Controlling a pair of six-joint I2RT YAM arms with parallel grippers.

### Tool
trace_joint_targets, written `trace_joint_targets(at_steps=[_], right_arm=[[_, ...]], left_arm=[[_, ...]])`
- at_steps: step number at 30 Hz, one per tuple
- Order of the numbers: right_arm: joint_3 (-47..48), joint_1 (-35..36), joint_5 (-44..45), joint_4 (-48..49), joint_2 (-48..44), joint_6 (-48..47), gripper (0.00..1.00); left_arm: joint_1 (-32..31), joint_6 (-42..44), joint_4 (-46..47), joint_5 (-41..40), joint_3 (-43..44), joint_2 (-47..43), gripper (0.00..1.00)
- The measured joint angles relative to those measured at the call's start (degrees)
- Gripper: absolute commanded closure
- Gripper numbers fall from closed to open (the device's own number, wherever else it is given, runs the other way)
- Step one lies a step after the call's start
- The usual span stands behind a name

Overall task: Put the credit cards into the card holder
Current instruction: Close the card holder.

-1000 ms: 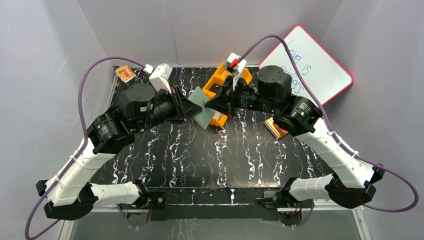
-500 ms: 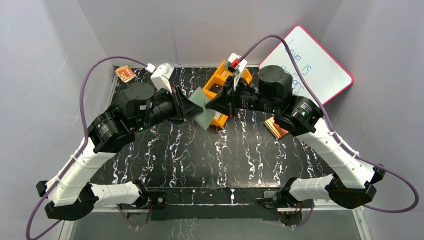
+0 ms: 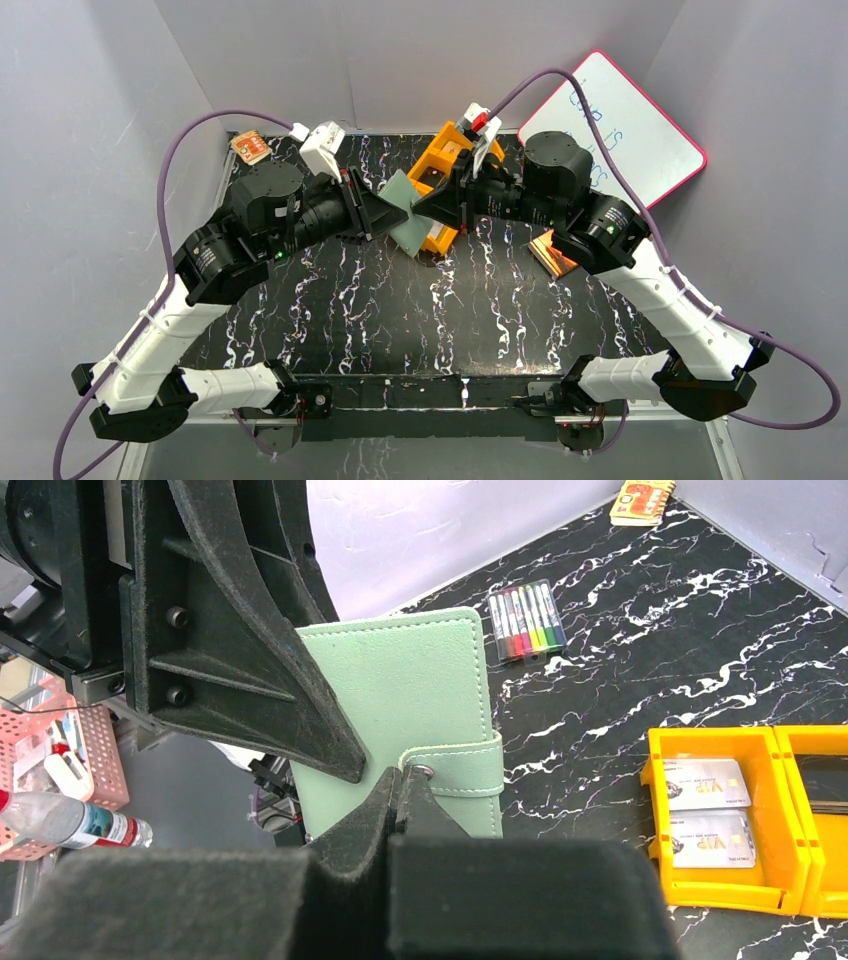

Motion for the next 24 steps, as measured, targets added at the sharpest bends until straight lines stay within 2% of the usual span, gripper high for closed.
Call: trace_joint_targets(at_steps=[14, 15, 17, 19, 20, 21, 24], right_arm=[[-0.57, -0.57, -0.07, -1.31, -0.90, 0.61, 1.00], [-0.57, -0.57, -0.07, -1.31, -0.94, 0.63, 0.87], [-0.70, -0.55, -0.09, -1.25, -1.31, 1.03, 0.50], [-1.42, 0.87, -1.90, -1.22, -2.71, 1.81, 0.28], [-1.64, 1.46, -1.92, -1.73, -3.08, 2.32, 0.06], [-1.77, 1.79, -1.16, -3.04, -3.54, 2.14, 0.01], [-4.68, 1.25, 3.43, -8.68, -8.37, 1.79, 0.01]], left_arm=[[0.96, 0.52, 0.74, 3.89, 0.00, 1.20, 1.00], [0.96, 0.66, 0.83, 3.93, 0.00, 1.20, 1.00], [0.94, 1.25, 0.81, 3.76, -0.09, 0.85, 1.00], [0.11, 2.16, 1.25, 2.10, -1.29, -0.13, 1.00], [-0.31, 2.23, 1.33, 1.29, -2.16, -0.63, 1.00], [-1.01, 2.10, 1.51, -0.74, -4.63, -2.16, 1.00], [-2.12, 0.17, 1.73, -4.74, -15.89, -9.77, 1.00]])
